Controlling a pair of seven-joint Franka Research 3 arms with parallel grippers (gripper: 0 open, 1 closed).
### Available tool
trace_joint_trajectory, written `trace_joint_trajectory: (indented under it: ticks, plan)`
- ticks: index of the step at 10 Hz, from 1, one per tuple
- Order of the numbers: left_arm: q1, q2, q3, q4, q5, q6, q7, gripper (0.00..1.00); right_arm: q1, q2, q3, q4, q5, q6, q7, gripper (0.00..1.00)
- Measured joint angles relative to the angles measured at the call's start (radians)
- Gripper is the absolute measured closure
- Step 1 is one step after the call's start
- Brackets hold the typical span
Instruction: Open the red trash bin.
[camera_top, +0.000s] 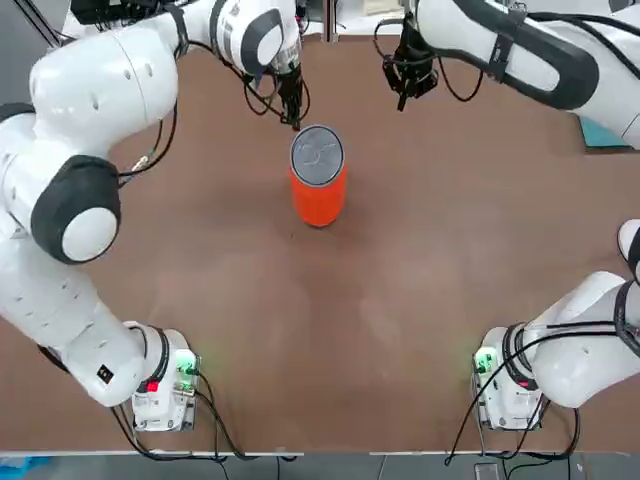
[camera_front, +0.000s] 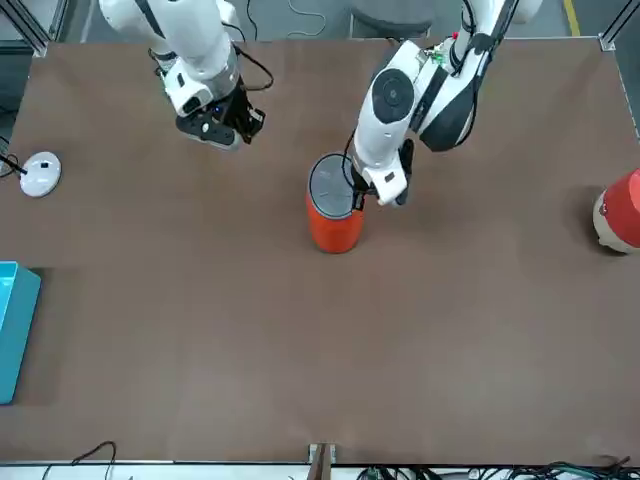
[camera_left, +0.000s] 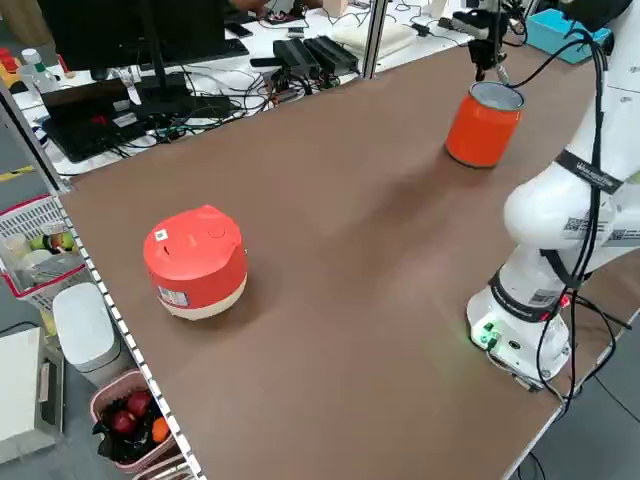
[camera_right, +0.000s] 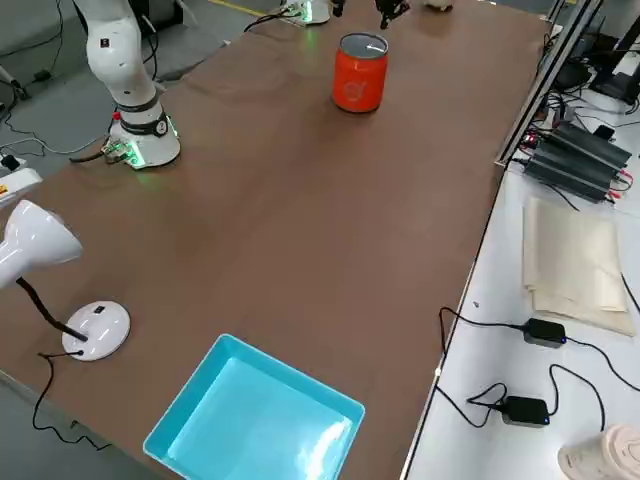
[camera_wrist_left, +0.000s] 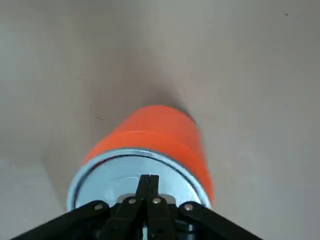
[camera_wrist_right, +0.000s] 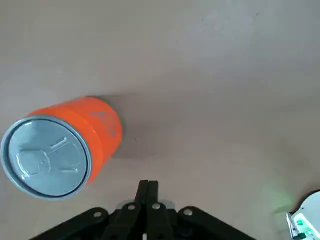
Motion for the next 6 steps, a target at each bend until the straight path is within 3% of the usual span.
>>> trace_joint_trajectory:
  ticks: [2, 6]
  plan:
    - [0.007, -0.043, 0.000, -0.051, 0.000, 0.000, -0.003, 0.99, 0.010, 0.001, 0.000, -0.011, 0.002, 0.015, 0.005, 0.99]
    - [0.011, -0.051, 0.000, -0.097, 0.000, 0.065, -0.042, 0.99, 0.030, 0.014, 0.000, -0.021, 0.007, 0.045, 0.030, 0.99]
